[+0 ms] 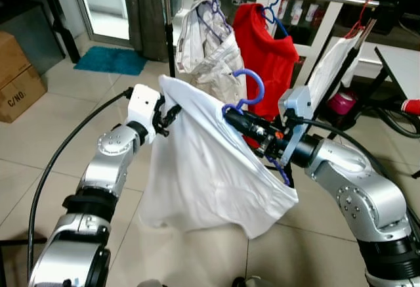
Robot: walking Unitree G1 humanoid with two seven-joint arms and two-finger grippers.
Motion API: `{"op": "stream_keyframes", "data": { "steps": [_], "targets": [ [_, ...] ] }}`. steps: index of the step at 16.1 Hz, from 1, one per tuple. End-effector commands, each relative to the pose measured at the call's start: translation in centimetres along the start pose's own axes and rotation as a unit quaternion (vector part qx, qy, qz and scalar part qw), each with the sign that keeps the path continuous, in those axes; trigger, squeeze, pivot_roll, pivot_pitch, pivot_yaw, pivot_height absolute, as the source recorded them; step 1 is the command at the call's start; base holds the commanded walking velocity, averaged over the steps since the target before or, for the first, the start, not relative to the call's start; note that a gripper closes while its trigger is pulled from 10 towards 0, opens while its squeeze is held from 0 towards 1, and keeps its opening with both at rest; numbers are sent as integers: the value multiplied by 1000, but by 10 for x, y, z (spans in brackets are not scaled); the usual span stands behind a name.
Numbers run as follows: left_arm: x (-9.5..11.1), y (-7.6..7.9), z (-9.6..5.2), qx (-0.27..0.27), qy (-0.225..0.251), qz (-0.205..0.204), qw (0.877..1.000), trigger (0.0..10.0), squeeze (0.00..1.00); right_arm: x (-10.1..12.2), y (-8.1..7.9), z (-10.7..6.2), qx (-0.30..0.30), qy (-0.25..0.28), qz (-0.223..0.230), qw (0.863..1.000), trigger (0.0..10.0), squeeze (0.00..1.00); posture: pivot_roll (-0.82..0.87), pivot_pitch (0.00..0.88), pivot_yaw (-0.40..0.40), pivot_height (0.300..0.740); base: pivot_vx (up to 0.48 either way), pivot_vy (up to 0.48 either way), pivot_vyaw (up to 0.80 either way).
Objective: Hang hanger
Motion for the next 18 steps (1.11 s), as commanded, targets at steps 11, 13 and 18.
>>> {"op": "stream_keyframes", "data": {
  "steps": [11, 13, 18],
  "targets": [
    [6, -5, 4, -3, 19, 10, 1000, 0, 0, 9, 3, -4, -2, 22, 3, 1000, 10000, 0, -42, 0, -37, 740, 0, 0, 0],
    [7, -6, 3, 7, 27, 9, 1000, 0, 0, 7, 4, -5, -11, 13, 2, 1000, 10000, 0, -44, 0, -35, 740, 0, 0, 0],
    [1, -9, -8, 44, 41, -6, 998, 0, 0, -26, 23, -8, -109, -88, 14, 990, 10000, 0, -42, 6, -49, 740, 0, 0, 0]
  ]
}}
Point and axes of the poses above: a point about 5 cm out from each wrist's last joint towards the gripper, its own z axis pointing out of the wrist towards the gripper, its own x axis along the axis of the wrist's last joint, y = z × x, the point moved 1 cm from there along z, pointing out of the wrist towards the gripper, and after that the axes turned 9 degrees about -z, right-handed, at the moved point
